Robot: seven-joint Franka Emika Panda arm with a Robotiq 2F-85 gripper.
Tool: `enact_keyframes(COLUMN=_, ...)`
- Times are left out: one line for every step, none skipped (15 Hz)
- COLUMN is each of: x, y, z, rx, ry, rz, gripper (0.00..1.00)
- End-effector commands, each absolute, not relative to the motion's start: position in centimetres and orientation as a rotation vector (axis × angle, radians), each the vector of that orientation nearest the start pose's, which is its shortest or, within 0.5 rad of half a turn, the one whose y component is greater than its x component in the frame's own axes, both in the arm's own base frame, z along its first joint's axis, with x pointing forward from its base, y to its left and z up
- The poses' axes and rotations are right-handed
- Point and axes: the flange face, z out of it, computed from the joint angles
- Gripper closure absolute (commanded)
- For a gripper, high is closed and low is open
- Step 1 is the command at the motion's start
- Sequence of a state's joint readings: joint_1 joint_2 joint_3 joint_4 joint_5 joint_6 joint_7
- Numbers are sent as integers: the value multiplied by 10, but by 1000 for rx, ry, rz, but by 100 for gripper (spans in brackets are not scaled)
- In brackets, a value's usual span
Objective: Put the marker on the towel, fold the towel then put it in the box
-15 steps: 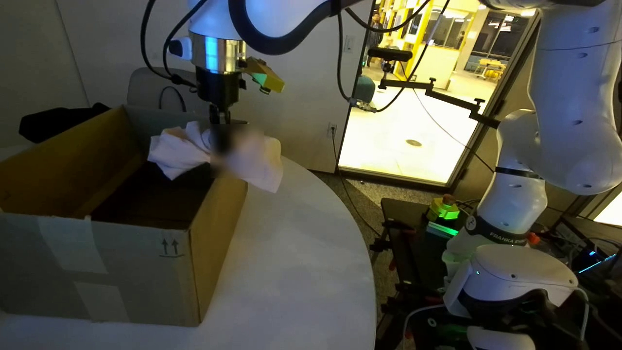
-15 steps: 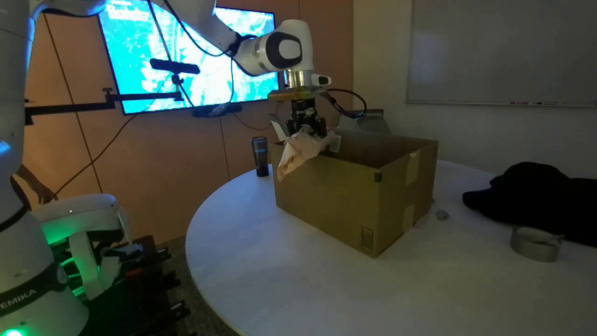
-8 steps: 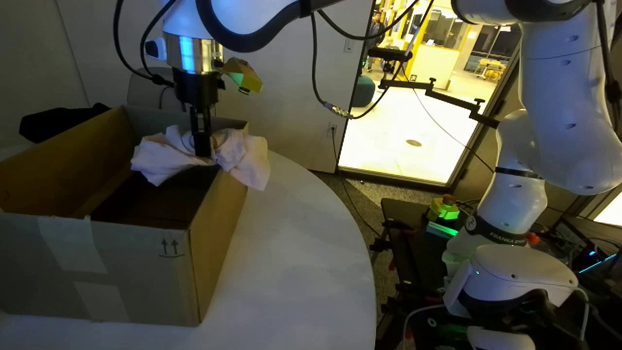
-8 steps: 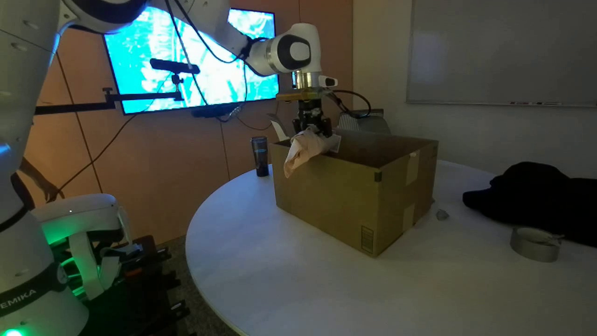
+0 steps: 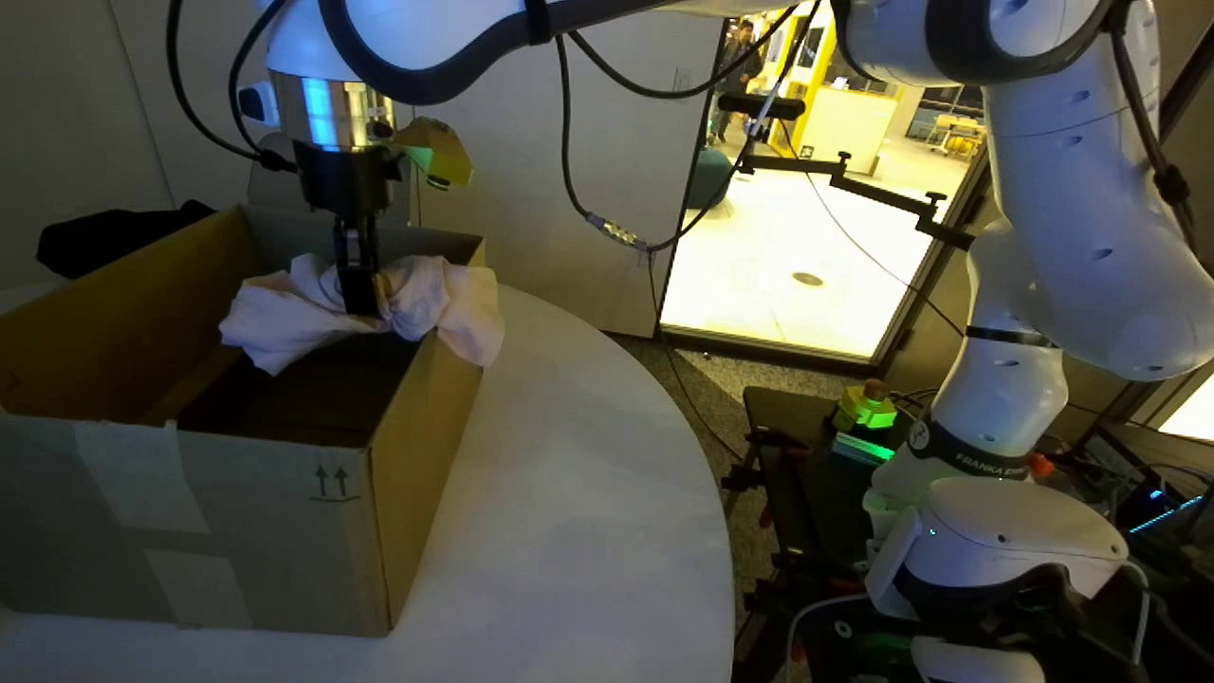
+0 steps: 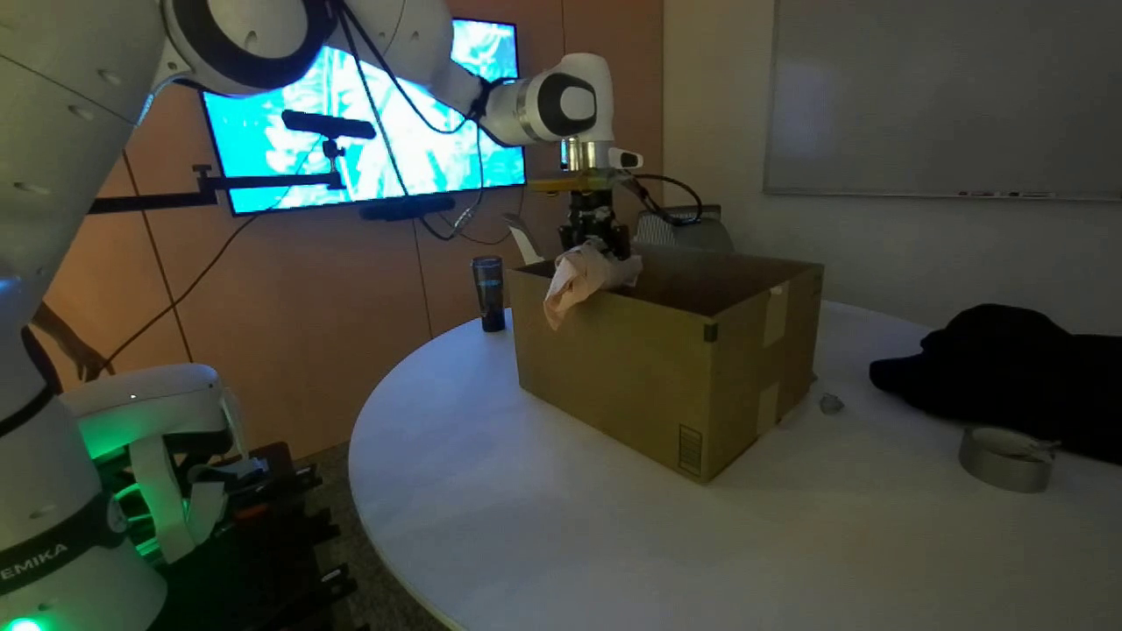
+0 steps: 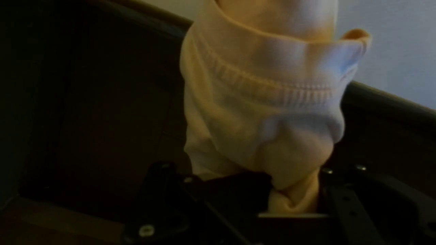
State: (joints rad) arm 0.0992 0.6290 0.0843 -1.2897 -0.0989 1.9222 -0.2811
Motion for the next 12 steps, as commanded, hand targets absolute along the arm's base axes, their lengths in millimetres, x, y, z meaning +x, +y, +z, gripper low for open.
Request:
enact_keyframes(x=735, y=117, z=387, rx=-3101, ry=-743, rz=-8, gripper=100)
enact_keyframes(x=737, y=116, z=387, rx=-3101, ry=-740, rz=-9, gripper=100)
enact_keyframes(x=739, y=115, z=386, rx=-3103, ry=-732, rz=-10, gripper=100)
enact_keyframes(x=740, y=115, z=385, rx=-3112, ry=-718, rz=-15, gripper=100)
enact_keyframes(x=742, y=115, z=384, rx=-3118, ry=-704, rz=-23, gripper=100)
enact_keyframes(x=744, y=114, z=384, rx=-3122, ry=-690, rz=-28, gripper=100)
enact_keyframes(x=745, y=113, z=383, rx=-3131, ry=-669, rz=-42, gripper=100)
enact_keyframes(x=747, y=112, z=383, rx=-3139, ry=-644, rz=-57, gripper=100)
enact_keyframes(x=749, y=112, z=383, rx=-3149, ry=-614, rz=-80, gripper=100)
enact_keyframes(x=751, y=111, z=383, rx=-3155, ry=-583, rz=-104, gripper=100)
enact_keyframes(x=754, y=110, z=384, rx=-3164, ry=-542, rz=-139, gripper=100)
enact_keyframes(x=757, y=109, z=384, rx=-3170, ry=-507, rz=-174, gripper=100)
